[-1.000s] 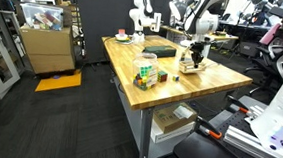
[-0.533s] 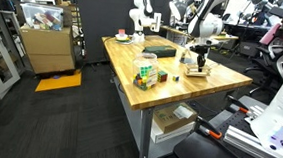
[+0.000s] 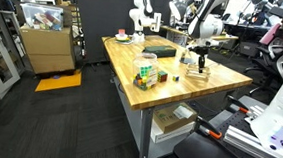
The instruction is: Move the wooden box to the right
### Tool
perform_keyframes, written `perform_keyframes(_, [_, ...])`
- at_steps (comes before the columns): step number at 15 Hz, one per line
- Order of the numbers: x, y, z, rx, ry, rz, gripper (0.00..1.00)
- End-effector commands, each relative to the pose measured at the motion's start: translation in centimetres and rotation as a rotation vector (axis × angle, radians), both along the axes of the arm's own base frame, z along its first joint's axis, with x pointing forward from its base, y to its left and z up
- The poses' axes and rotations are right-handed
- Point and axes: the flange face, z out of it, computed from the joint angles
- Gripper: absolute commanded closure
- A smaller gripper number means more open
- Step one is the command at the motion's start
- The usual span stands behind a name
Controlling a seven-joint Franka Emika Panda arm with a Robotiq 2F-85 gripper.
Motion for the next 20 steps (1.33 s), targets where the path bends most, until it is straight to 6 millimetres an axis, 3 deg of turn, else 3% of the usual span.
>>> perform_keyframes(1, [0.5,0.2,-0.2,0.001,0.009,-0.003,0.47])
perform_keyframes(4, [1.7,0.7,1.3,-0.017,-0.017,0.032,0.25])
perform_keyframes(8, [2.6,2.1,4.9,-0.083,-0.052,0.100,0.01])
perform_keyframes(12, [0.9,5.4,8.6,-0.058,-0.089,0.199,0.00])
perform_keyframes(13, [2.8,4.1,7.1,-0.079,-0.078,0.164,0.00])
perform_keyframes(15, [1.7,5.4,8.3,-0.062,-0.090,0.180,0.00])
perform_keyframes(20, [1.1,5.4,8.4,-0.058,-0.088,0.182,0.00])
